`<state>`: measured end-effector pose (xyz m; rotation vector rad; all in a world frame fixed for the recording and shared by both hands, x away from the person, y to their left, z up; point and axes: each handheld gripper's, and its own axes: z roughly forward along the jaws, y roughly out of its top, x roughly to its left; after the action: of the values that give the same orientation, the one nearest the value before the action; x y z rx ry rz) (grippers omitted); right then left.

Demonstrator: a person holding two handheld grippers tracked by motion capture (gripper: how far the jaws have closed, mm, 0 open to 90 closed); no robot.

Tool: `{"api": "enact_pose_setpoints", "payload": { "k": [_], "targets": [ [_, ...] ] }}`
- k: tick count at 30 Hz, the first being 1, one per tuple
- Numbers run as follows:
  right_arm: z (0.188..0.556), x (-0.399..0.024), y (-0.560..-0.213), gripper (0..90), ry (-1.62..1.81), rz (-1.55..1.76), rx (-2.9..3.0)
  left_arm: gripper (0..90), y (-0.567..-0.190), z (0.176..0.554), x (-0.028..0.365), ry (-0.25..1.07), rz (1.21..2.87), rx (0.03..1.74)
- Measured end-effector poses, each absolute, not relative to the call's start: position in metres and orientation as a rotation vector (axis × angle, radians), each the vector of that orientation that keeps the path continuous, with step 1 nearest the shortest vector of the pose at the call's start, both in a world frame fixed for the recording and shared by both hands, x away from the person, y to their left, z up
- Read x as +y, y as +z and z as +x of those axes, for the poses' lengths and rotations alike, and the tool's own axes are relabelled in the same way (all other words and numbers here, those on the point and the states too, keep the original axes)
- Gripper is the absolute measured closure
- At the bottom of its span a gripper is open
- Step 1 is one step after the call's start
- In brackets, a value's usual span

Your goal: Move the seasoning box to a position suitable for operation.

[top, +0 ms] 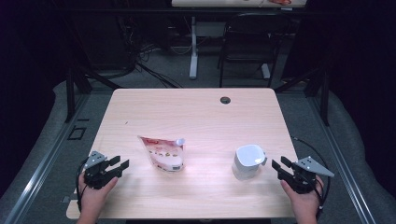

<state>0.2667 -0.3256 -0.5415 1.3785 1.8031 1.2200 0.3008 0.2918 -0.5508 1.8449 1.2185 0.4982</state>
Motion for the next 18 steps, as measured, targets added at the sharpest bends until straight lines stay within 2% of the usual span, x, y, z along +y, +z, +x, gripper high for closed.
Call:
{"api": "enact_pose_setpoints", "payload": {
  "k": [5, 12, 18],
  "targets": [
    [0.2662, -0.3255, -0.5403, 61.0, 1.203, 1.368, 1.766, 53.0, -0.5512, 0.3009, 0.2914, 0.498, 1.847, 1.216],
    [0.2694, -0.3221, -0.5423, 59.1, 1.161, 1.326, 1.837, 53.0, -0.5514, 0.3010, 0.2917, 0.492, 1.850, 1.208],
    [0.2710, -0.3181, -0.5436, 62.2, 1.150, 1.326, 1.879, 53.0, -0.5506, 0.3002, 0.2906, 0.503, 1.857, 1.197]
  ]
}}
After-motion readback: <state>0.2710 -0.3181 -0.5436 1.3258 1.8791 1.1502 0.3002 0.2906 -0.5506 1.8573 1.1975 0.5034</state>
